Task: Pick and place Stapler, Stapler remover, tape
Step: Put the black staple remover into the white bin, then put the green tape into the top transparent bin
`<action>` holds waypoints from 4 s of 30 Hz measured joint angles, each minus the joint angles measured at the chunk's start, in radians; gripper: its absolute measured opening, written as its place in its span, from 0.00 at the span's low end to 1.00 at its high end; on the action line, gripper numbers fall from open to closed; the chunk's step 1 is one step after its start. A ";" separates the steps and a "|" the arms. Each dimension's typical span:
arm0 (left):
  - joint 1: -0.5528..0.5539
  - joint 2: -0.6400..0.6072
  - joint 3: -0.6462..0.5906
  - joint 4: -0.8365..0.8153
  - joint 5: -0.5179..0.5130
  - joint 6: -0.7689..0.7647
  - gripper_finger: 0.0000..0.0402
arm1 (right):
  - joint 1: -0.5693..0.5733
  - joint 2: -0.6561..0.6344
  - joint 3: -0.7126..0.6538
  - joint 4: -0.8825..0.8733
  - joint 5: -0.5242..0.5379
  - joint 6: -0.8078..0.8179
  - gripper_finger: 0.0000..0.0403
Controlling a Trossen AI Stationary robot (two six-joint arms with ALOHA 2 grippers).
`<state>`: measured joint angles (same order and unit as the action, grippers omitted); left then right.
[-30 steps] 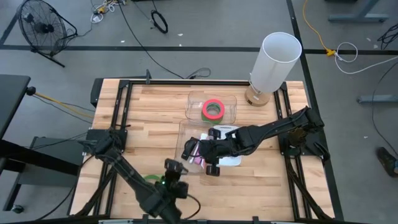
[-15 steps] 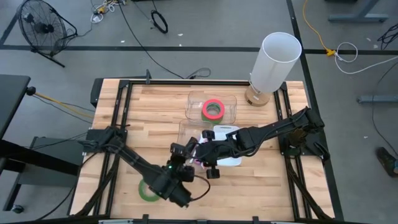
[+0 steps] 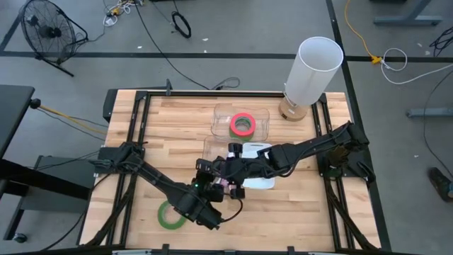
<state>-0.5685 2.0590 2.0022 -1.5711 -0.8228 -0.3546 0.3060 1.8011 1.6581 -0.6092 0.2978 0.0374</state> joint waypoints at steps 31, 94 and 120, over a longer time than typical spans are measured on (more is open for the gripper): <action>-0.014 0.000 -0.001 -0.002 0.012 -0.001 0.10 | -0.102 0.064 0.000 0.103 -0.271 0.057 0.48; -0.054 -0.079 0.000 0.000 0.152 -0.063 0.37 | -0.044 -0.006 -0.023 -0.705 -0.024 0.374 0.39; -0.148 -0.077 -0.394 0.000 0.372 -0.454 0.37 | 0.079 -0.022 -0.137 -0.299 -0.130 0.402 0.67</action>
<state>-0.7160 1.9820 1.6081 -1.5711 -0.4503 -0.8081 0.3848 1.7790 1.5211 -0.9081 0.1682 0.4398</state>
